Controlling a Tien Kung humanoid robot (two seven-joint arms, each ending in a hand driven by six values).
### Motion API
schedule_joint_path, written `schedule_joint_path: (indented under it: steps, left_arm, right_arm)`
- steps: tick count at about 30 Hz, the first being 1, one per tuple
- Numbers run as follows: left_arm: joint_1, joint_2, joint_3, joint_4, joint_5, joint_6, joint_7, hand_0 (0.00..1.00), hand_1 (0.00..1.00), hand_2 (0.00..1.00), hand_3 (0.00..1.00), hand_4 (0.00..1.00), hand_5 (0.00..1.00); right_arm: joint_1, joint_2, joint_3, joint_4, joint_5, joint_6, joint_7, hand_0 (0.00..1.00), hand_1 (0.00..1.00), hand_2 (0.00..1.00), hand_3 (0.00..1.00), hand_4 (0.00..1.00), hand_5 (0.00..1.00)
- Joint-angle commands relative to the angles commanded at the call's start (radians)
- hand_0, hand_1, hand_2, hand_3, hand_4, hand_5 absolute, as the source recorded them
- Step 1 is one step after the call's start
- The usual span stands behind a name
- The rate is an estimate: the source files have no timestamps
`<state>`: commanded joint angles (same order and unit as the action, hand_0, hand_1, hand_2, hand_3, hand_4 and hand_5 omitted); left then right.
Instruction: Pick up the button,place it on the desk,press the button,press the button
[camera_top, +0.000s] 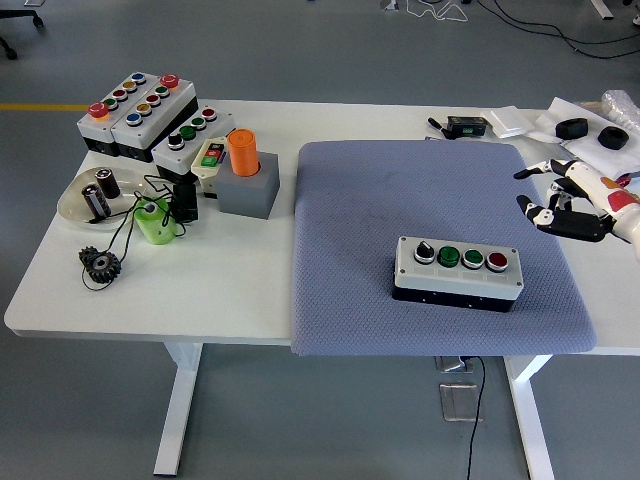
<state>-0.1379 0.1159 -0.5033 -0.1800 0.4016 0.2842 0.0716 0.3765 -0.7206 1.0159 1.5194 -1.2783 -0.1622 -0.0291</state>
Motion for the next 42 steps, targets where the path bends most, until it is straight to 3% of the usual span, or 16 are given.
schedule_joint_path:
  steps: [5, 8, 17, 28, 42]
  left_arm:
    - [0.006, -0.002, -0.011, 0.000, 0.015, 0.001, 0.003, 0.646, 0.695, 0.693, 0.500, 0.316, 0.998]
    - [0.010, -0.003, -0.014, 0.000, 0.022, 0.001, 0.006, 0.646, 0.696, 0.693, 0.500, 0.314, 0.998]
    - [0.017, -0.006, -0.013, 0.000, 0.032, -0.001, 0.010, 0.646, 0.696, 0.693, 0.503, 0.313, 0.998]
    - [0.017, -0.006, 0.004, 0.000, 0.004, -0.001, 0.003, 0.645, 0.696, 0.692, 0.504, 0.313, 0.998]
    - [0.009, -0.004, 0.024, 0.000, -0.023, -0.003, -0.003, 0.646, 0.696, 0.692, 0.505, 0.314, 0.998]
  right_arm:
    - [-0.027, 0.012, 0.051, -0.025, 0.215, -0.099, 0.138, 0.772, 0.705, 0.806, 0.851, 0.602, 0.508]
    - [-0.040, 0.014, 0.073, -0.045, 0.344, -0.134, 0.205, 0.779, 0.732, 0.812, 0.827, 0.603, 0.497]
    - [-0.092, 0.022, 0.142, -0.089, 0.721, -0.126, 0.201, 0.808, 0.754, 0.819, 0.810, 0.592, 0.517]
    - [-0.098, 0.030, 0.144, -0.110, 1.172, -0.107, 0.176, 0.817, 0.761, 0.820, 0.802, 0.580, 0.565]
    - [-0.087, 0.035, 0.146, -0.114, 1.192, -0.095, 0.161, 0.822, 0.758, 0.815, 0.798, 0.563, 0.574]
